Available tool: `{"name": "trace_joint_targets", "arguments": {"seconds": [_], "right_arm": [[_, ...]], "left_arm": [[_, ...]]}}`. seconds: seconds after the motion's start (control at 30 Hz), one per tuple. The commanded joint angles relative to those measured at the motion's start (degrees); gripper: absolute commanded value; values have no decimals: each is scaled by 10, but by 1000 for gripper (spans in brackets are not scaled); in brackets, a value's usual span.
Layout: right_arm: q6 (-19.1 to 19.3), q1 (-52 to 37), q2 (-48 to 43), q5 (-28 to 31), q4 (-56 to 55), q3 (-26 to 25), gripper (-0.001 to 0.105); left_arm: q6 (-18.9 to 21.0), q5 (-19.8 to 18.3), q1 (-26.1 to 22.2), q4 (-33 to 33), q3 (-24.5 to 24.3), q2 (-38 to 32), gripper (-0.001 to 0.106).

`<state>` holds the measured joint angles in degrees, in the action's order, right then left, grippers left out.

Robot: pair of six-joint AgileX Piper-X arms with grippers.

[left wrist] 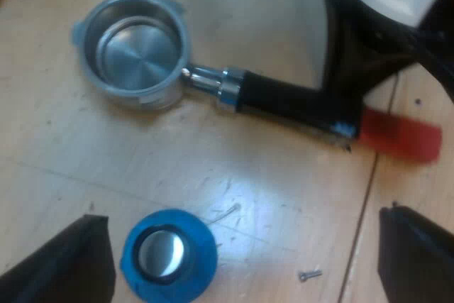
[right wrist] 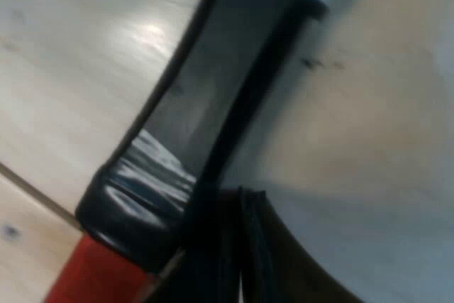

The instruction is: Put the handle in the coffee machine

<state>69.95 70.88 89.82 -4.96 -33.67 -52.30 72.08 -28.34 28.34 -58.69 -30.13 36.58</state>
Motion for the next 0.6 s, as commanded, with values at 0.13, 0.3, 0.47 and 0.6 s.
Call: {"name": "trace_joint_targets", "arguments": {"seconds": [0.13,0.3,0.47,0.6], "right_arm": [[-30,1,31,-30,98,-2,0],[-55,1,61,-32,152,-11,0],[-59,1,88,-21,225,-20,0],[-59,1,95,23,287,-19,0]], "left_arm": [[-2,7,-17,-17,-2,-1,78],[-5,34,-36,-41,-19,-1,78],[-19,46,-47,-64,-62,-1,78],[-19,46,-49,-81,-85,-1,78]]}}
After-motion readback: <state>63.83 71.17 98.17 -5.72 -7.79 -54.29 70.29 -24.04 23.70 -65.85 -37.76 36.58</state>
